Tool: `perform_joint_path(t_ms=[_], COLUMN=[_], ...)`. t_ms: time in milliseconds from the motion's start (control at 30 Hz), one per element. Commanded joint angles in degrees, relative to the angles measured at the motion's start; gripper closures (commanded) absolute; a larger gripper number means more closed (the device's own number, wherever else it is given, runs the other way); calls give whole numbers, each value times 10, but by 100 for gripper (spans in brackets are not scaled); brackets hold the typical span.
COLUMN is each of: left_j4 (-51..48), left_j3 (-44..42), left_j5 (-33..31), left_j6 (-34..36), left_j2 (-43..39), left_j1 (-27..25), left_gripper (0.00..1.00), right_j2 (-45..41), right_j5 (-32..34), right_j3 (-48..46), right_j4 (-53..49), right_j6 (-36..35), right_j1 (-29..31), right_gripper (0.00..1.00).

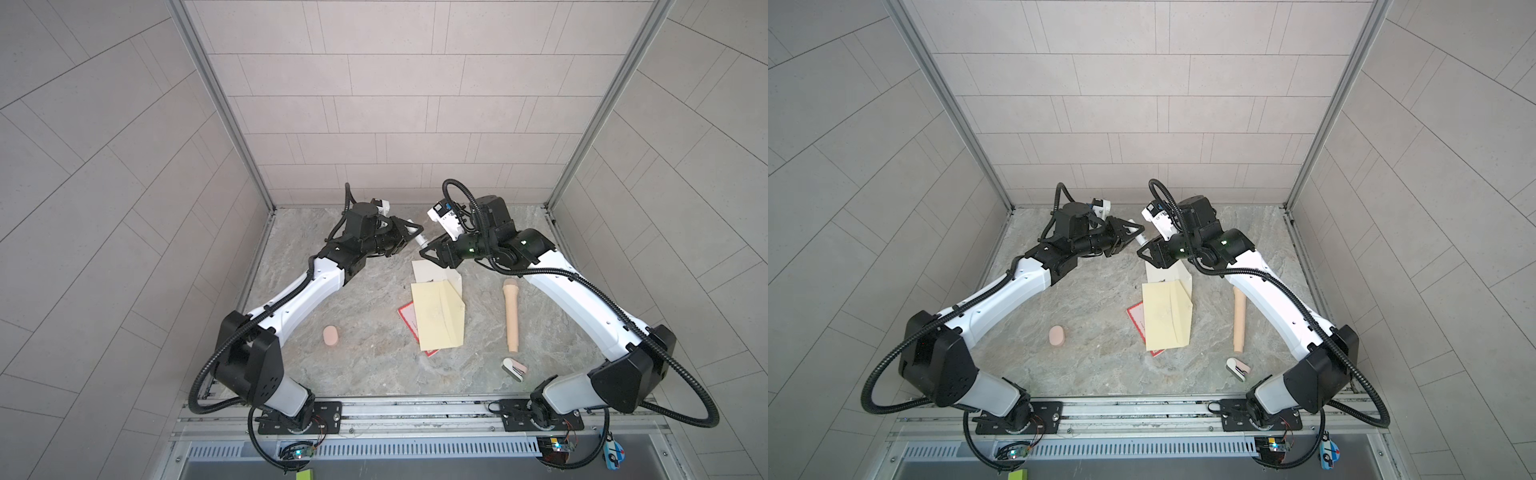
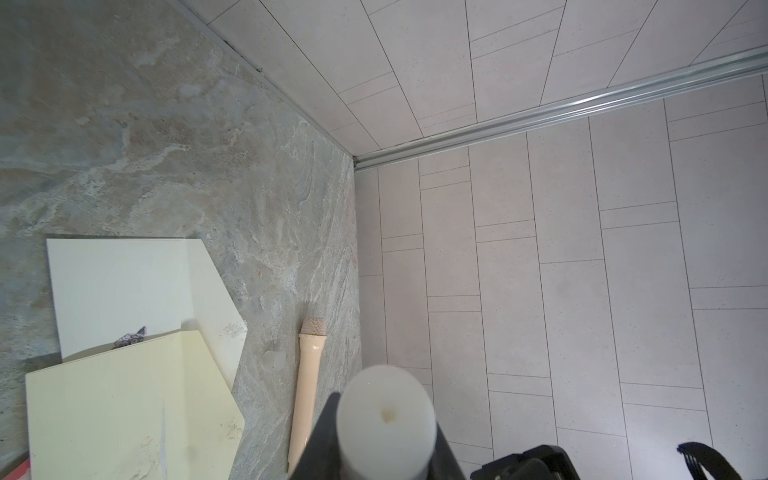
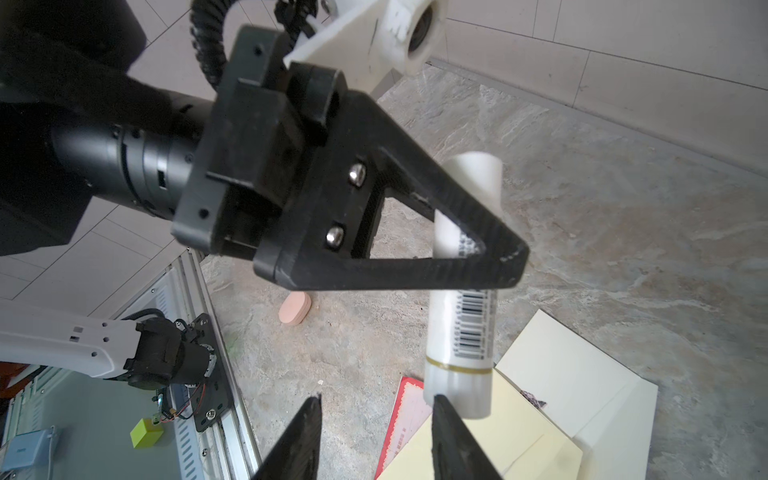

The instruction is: Place the letter into the envelope and seal it

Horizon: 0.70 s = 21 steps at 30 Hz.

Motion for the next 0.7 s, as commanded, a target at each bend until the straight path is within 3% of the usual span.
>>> perform_joint_path(t_ms=[0, 200, 667], left_j4=[23, 26, 42], left_j3=[17, 12, 8], left_j5=[7, 5, 14], left_j6=[-14, -15, -20], left_j2=[-5, -8, -4], left_j1=[-1, -1, -1], left_gripper=[100, 100, 100], right_j2=[8, 13, 35], right_j5=[47, 89, 45], right_j3=[8, 3, 6], right_j4=[12, 30, 57], right_j6=[-4, -3, 32], right_j1=[0, 0, 1], right_gripper=[55, 56, 70])
